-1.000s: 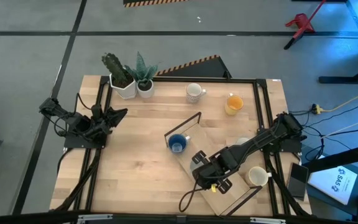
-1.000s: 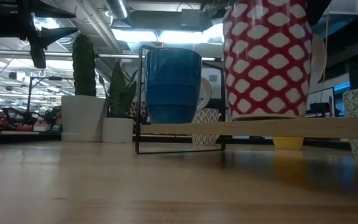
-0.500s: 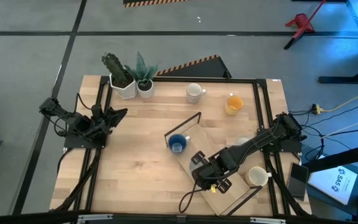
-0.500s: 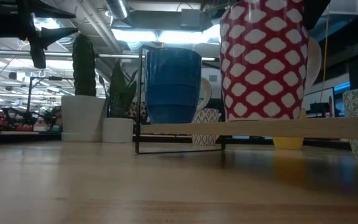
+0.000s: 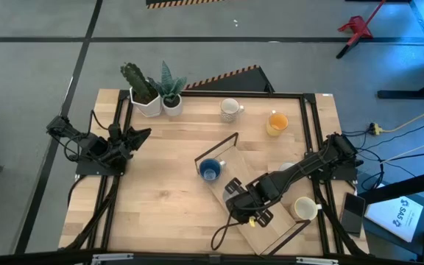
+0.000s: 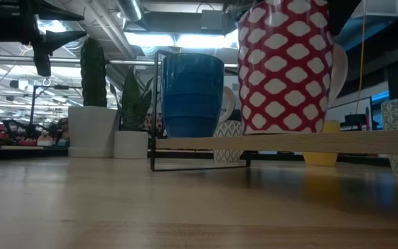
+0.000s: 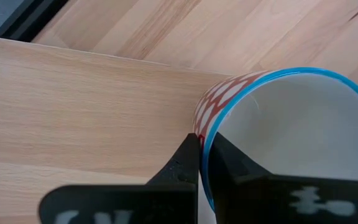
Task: Place coffee mugs
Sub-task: Put the red patterned mug on the shelf
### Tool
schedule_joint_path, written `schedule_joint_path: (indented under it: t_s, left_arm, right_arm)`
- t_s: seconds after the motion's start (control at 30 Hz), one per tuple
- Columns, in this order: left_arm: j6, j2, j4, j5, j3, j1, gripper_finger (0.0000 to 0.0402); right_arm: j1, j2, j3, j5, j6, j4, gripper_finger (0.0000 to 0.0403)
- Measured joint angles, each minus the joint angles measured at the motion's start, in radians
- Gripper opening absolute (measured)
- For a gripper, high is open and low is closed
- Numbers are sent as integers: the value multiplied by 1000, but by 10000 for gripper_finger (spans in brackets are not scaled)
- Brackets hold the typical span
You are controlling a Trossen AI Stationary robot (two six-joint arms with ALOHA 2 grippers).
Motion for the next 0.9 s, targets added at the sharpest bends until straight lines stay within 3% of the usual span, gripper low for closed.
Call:
schedule_joint_path:
  t_s: [0.33,0.9]
  left_arm:
    - [0,0,0,0,0,0,121]
    - [0,0,-1,1,0,0,121]
  right_arm:
    - [-5,1,0,-1,-6,3,7]
    - [-5,2,-1,0,-5,13,86]
